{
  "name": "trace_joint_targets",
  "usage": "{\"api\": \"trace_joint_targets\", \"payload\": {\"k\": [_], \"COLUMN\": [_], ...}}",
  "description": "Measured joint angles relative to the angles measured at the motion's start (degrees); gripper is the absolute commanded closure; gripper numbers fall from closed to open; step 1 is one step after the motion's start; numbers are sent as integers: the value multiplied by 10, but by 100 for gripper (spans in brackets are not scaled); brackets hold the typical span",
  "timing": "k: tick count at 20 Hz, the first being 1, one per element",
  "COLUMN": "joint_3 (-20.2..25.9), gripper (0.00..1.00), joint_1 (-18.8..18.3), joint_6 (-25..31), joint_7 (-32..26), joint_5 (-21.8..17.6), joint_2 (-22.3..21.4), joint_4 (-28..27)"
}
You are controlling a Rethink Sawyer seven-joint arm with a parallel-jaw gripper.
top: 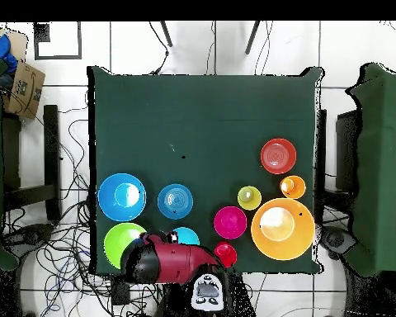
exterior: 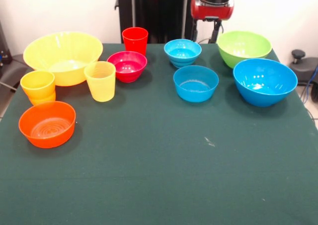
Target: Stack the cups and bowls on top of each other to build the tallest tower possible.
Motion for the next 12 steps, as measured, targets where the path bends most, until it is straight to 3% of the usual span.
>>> {"api": "trace_joint_targets", "payload": {"k": [12], "joint_3": [-2], "gripper": [0], "joint_1": [-4], "joint_6": [-89], "joint_7": [7], "joint_5": [0], "joint_2": [44], "joint_4": [28]}}
